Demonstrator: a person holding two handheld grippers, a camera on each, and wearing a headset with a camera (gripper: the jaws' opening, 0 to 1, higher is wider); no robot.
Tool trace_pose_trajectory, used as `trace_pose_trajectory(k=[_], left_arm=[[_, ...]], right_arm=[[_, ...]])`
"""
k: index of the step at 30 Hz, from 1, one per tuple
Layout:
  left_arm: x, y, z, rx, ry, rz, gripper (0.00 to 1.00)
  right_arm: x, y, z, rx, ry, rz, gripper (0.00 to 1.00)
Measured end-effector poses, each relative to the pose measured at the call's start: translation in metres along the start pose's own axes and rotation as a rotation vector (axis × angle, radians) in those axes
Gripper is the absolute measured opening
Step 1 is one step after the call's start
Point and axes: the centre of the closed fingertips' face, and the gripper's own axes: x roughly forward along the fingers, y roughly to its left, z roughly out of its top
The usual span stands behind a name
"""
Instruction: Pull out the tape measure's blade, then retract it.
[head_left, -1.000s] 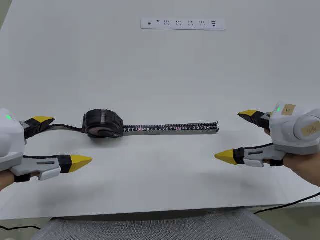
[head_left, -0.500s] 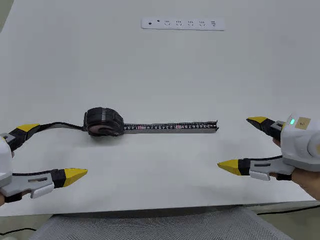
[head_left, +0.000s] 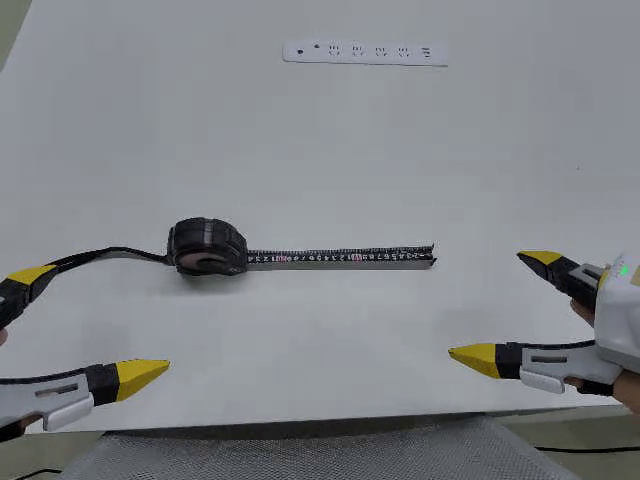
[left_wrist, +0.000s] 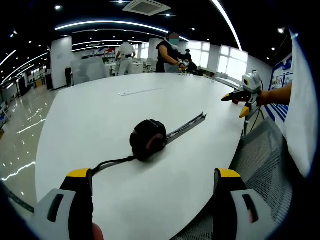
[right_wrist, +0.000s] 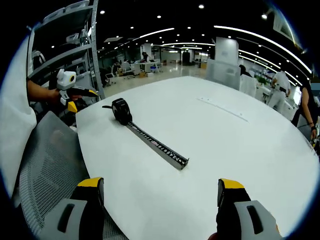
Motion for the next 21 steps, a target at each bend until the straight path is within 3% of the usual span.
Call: trace_pose_trajectory(k=[12, 21], left_arm=[[-0.015, -0.001, -0.004, -0.031, -0.009, 0.03, 0.99], [-0.016, -0.002, -0.01, -0.055, -0.004, 0.043, 0.99]], right_arm=[[-0.02, 0.002, -0.006, 0.032, -0.024, -0.043, 0.98], [-0.022, 0.005, -0.012, 0.054, -0.036, -0.059, 0.98]])
